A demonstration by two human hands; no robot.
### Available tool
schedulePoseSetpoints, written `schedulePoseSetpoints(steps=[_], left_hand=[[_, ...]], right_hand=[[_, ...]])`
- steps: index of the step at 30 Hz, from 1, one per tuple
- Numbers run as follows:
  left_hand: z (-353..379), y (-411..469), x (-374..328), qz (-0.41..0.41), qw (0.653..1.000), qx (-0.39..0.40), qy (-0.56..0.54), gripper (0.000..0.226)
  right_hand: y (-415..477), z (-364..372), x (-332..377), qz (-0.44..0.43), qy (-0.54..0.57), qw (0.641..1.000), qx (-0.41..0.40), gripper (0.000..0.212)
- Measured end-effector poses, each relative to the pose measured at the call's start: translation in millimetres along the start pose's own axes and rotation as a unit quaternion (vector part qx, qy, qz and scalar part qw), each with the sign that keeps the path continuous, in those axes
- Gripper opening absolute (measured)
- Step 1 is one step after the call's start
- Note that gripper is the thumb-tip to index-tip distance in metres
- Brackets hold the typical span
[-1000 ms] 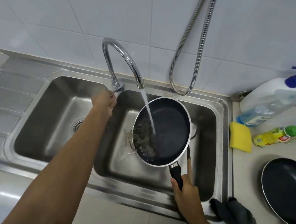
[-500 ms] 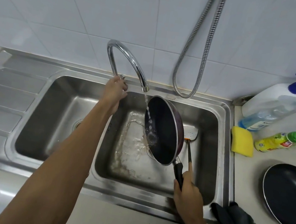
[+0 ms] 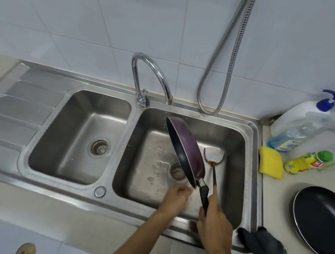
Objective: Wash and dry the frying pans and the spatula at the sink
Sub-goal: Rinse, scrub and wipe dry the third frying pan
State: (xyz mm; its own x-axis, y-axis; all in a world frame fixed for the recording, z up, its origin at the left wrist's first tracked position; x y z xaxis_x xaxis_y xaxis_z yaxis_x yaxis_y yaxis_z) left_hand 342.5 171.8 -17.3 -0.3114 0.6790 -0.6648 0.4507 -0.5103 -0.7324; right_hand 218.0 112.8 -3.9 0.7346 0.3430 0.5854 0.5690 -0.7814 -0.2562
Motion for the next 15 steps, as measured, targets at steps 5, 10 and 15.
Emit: schedulePoseSetpoints(steps=[5, 10, 15], left_hand=[[34, -17, 11, -0.027, 0.996, 0.084, -0.027, 0.039], [33, -25, 19, -0.059, 0.986, 0.116, -0.105, 0.039], [41, -30, 29, -0.073, 0.966, 0.155, -0.193, 0.052]], right_hand=[[-14, -4, 0, 0.004, 0.024, 1.000, 0.008, 0.027], [-18, -2, -6, 0.043, 0.088, 0.995, 0.006, 0.019], [-18, 3, -5, 0.046, 0.167, 0.985, 0.012, 0.017]])
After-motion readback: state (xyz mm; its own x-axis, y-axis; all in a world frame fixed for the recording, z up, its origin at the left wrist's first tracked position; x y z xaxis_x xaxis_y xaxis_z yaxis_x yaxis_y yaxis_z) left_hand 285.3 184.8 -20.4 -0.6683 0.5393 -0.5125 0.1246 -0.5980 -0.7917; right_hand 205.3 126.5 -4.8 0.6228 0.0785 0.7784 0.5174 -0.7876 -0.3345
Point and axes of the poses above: each hand's wrist, its own y-axis towards the middle knuckle, its own z-axis out of the palm, x = y × z, the point moved 2 cm from there along y, towards the middle knuckle, and after that the axes turned 13 degrees about y, right-handed, at the moved point
